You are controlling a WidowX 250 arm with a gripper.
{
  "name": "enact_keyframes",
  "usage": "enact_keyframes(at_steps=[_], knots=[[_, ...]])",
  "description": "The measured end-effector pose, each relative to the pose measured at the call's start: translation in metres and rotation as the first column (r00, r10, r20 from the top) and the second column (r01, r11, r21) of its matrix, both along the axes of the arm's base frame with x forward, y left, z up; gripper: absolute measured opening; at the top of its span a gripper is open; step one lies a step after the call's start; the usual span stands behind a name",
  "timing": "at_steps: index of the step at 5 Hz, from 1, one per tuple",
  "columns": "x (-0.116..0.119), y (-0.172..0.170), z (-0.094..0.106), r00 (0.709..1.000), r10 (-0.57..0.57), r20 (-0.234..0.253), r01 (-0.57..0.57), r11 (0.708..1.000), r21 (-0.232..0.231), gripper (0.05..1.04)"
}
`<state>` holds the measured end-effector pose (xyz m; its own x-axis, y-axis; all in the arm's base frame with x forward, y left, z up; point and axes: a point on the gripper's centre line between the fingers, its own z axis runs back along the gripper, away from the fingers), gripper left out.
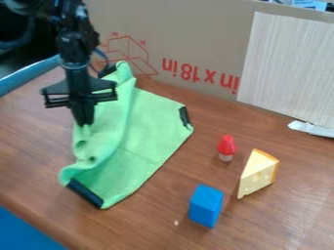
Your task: Unfold the cloth from top right to bottom left
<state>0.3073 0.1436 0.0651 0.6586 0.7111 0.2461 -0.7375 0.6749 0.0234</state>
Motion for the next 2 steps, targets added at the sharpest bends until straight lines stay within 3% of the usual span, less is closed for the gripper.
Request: enact_keyframes(at_steps=[1,2], knots=[[-0.018,0.023,0.005,0.998,0.052,-0.024,-0.053,0.999,-0.009,0.055],[-0.033,0.041,0.021,0.997,0.074,-0.018,-0.075,0.996,-0.038,0.055]])
